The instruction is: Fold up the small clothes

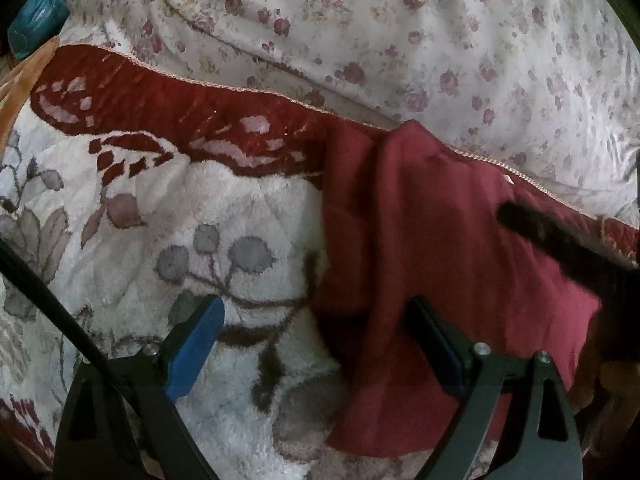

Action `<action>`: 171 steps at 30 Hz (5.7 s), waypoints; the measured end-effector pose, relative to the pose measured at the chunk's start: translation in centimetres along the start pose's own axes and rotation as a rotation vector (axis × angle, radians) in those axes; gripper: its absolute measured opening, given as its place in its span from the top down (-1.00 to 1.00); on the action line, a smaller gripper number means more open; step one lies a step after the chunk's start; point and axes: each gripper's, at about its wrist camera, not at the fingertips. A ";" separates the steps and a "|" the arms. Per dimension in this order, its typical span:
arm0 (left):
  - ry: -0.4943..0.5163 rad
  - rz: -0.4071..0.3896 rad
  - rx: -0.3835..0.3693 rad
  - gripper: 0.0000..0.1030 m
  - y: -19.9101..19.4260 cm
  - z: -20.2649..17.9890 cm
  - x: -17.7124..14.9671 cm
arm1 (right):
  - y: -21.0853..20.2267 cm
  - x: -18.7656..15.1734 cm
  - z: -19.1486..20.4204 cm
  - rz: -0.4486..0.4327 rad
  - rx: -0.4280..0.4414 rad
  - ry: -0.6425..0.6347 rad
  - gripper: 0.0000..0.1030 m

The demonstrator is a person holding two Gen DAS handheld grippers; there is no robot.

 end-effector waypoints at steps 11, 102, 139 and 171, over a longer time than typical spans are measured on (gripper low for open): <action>-0.045 0.011 -0.111 -0.47 -1.1 1.7 0.1 | -3.4 -3.9 0.8 0.034 0.067 -0.042 -0.25; -0.096 0.037 -0.165 -0.51 -0.6 2.0 0.2 | 8.0 2.0 9.4 0.151 -0.070 -0.272 0.43; 0.014 -0.004 -0.267 0.67 -2.4 -0.6 0.6 | 8.4 2.4 9.0 0.241 -0.053 -0.176 -0.14; 0.328 -0.041 -0.479 0.70 -10.7 -23.7 -2.2 | -16.8 2.8 -11.6 -0.082 0.011 0.137 0.68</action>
Point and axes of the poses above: each gripper's, at about its wrist camera, not at the fingertips, and y roughly the way its jaws point, z to its left, x to its top, and after that the axes turned 9 degrees about -z, right-handed
